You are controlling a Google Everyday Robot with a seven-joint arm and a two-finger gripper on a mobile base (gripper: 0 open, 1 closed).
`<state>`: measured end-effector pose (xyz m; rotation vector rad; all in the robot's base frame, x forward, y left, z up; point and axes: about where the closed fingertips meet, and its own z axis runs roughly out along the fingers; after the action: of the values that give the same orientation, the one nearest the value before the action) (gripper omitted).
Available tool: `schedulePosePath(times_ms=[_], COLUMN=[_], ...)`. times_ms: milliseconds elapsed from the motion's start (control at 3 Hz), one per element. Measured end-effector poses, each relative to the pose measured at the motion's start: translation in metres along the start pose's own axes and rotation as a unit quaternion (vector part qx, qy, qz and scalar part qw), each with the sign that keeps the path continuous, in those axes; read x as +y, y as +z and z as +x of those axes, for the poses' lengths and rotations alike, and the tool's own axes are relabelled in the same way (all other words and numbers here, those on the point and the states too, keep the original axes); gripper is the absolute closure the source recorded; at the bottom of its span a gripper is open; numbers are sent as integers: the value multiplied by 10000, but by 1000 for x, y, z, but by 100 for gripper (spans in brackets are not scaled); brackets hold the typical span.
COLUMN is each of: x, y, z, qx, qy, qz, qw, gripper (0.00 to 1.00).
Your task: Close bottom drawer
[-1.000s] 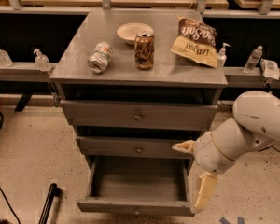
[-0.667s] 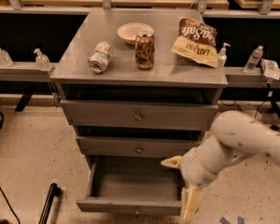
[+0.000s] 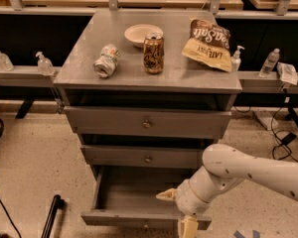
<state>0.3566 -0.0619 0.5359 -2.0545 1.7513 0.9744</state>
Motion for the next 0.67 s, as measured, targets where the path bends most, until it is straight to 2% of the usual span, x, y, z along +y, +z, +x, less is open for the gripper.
schedulePosePath(times_ms=[333,667], x=[-16,-50], y=[14,52], z=[9,39], qx=[-22,-76], qy=[-42,-71], qz=[228,576], qw=[9997,9983], gripper=[3,32])
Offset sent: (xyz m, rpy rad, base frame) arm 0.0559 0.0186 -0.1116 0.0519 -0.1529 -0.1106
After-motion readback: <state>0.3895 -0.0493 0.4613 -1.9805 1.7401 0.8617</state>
